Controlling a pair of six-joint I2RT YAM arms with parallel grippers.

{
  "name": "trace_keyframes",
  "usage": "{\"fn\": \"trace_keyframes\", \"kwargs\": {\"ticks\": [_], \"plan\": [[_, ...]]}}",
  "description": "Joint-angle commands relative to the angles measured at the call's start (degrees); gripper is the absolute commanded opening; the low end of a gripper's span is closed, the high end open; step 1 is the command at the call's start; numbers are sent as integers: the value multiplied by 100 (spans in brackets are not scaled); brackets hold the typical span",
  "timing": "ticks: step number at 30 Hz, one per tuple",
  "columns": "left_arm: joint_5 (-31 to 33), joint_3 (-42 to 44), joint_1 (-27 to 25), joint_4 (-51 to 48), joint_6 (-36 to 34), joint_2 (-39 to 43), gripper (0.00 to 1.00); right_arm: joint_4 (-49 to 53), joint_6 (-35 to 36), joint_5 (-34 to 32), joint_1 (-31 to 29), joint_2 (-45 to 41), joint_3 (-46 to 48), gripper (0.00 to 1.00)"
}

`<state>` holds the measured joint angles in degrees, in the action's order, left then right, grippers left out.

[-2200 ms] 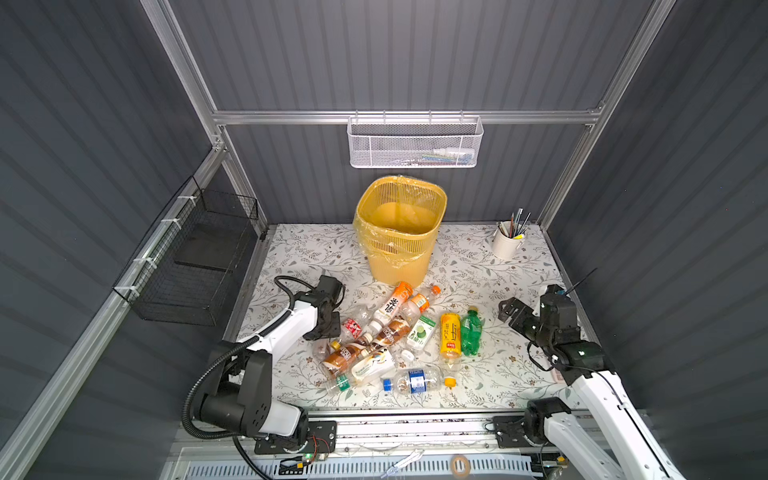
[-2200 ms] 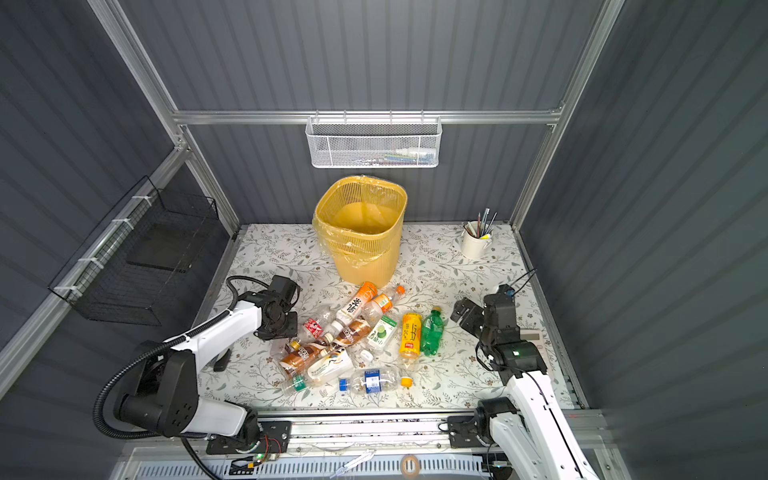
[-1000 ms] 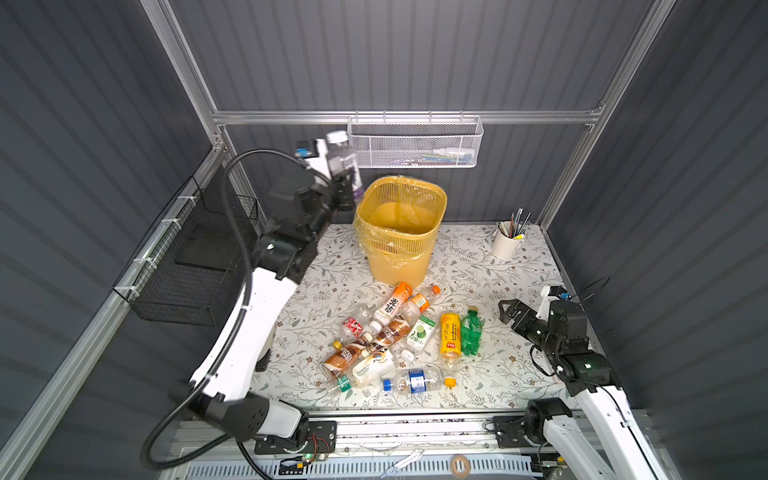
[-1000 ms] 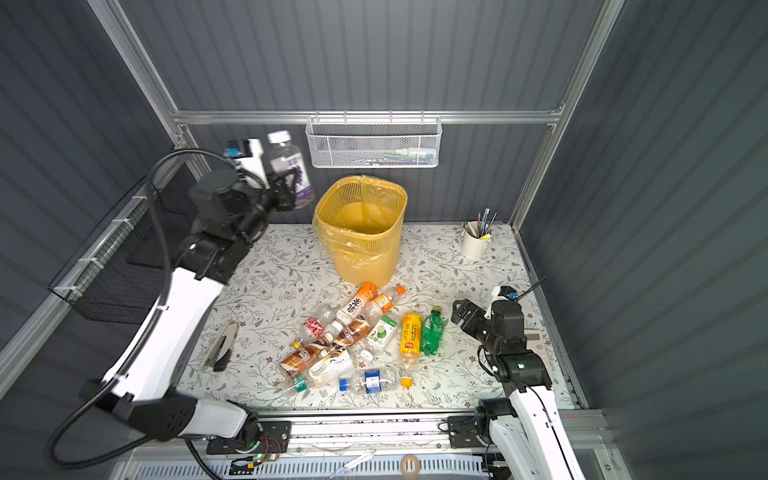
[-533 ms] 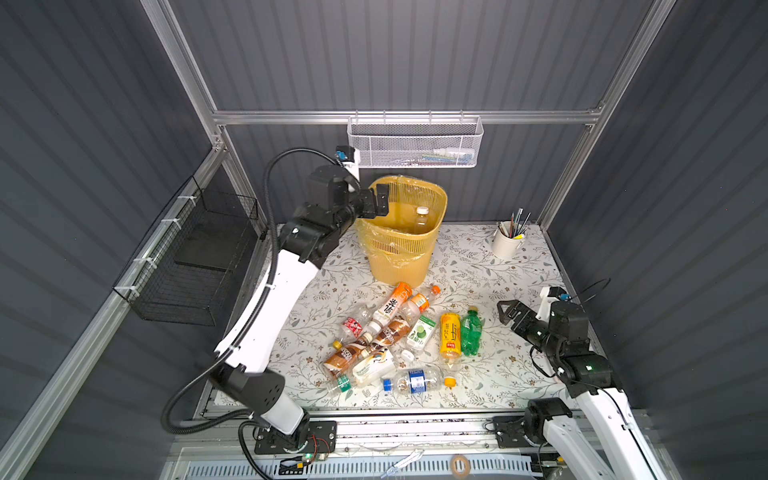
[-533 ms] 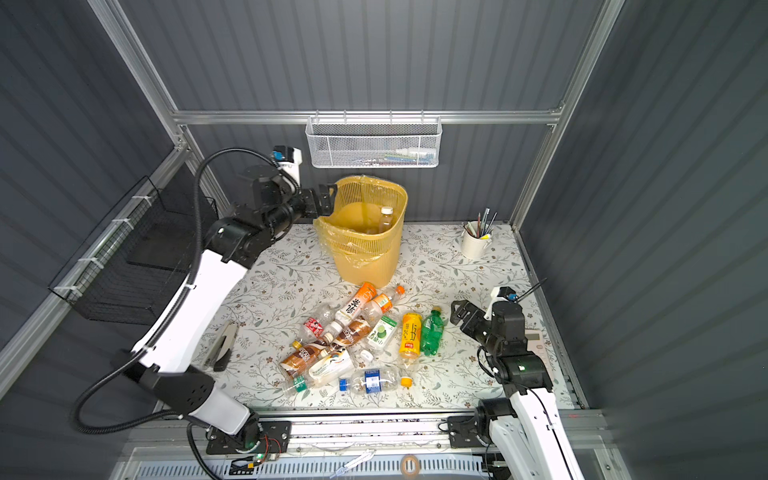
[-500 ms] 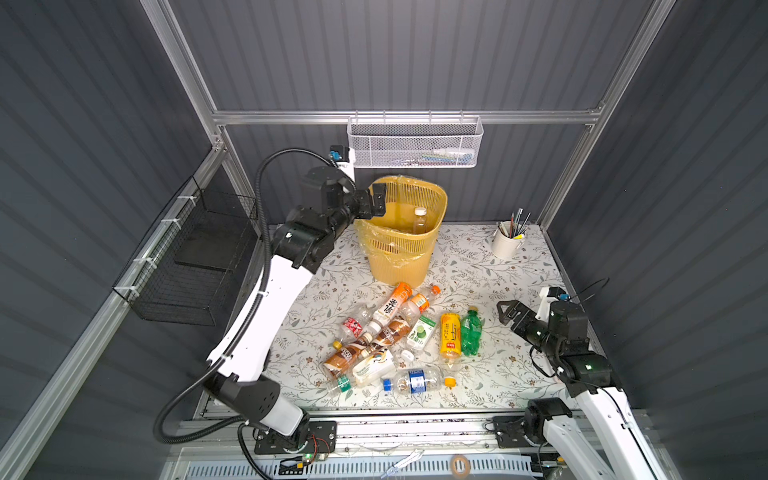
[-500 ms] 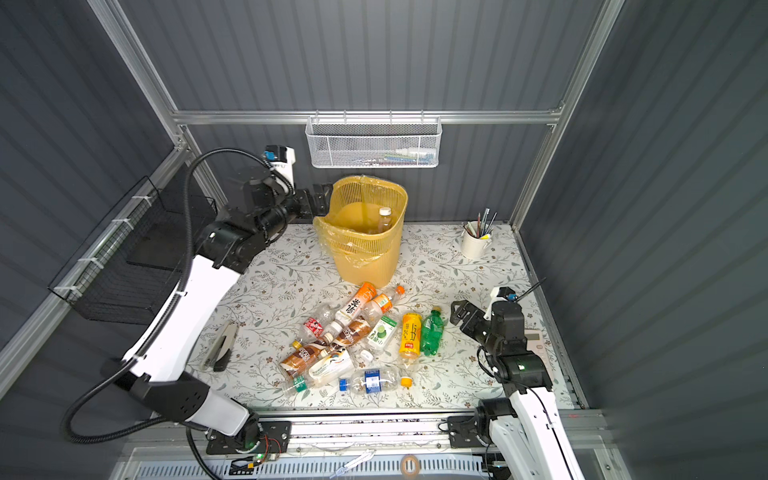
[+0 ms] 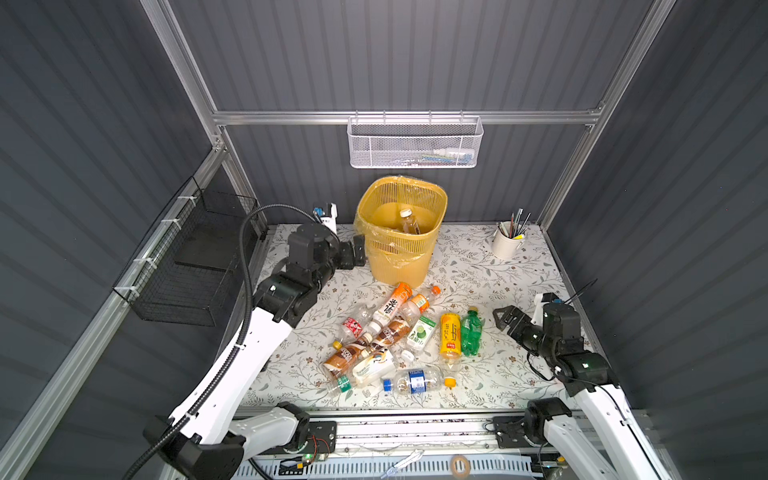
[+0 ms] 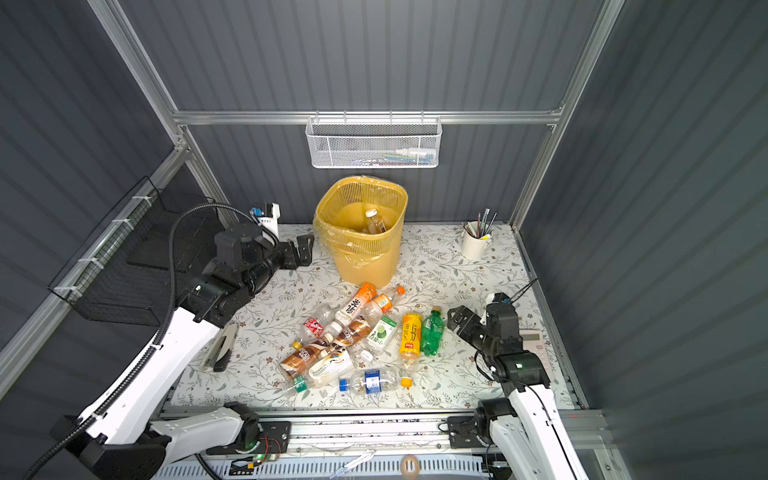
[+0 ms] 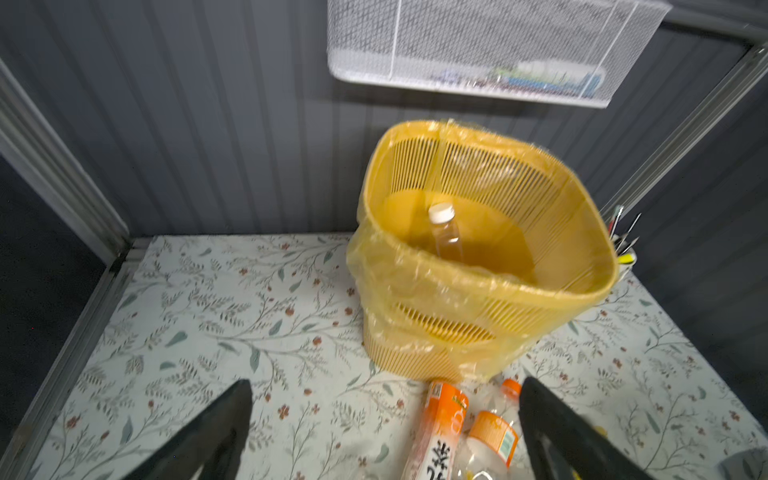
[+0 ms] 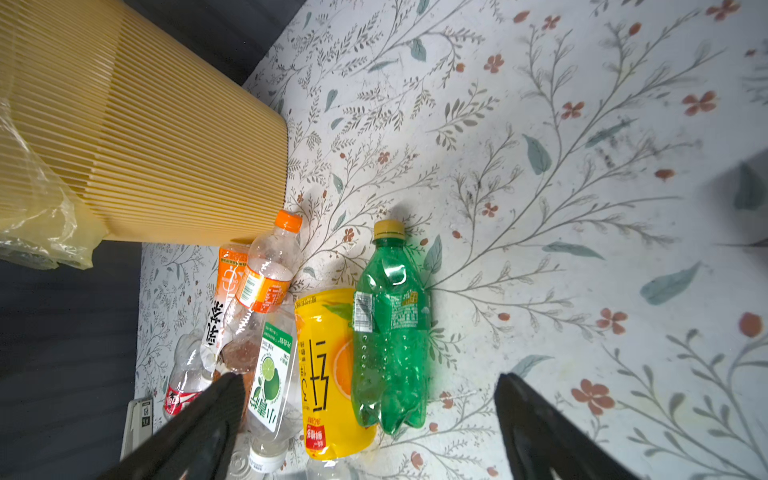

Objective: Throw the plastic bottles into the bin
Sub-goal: 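Lower the left gripper to the pile while the right gripper grasps the yellow juice bottle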

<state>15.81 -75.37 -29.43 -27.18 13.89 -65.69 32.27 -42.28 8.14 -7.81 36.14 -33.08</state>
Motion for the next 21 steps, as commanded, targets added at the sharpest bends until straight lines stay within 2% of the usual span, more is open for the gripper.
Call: {"fn": "trace_keyframes", "kwargs": {"ticks": [1,7,12,21], "plan": [[165,422,16,-352,338,438,100,174,-169,-135,-341,198,72,95],[-25,1318,17,-644,904,955,100,35,-487,-731,-1239,894,56,96],[482,1803,16,-1048,1374,1292,100,32,-647,-1101,-1844,1427,-120,96],[708,2267,18,-1468,1461,1396,100,33,-867,-1373,-2813,2206,-622,90]]}}
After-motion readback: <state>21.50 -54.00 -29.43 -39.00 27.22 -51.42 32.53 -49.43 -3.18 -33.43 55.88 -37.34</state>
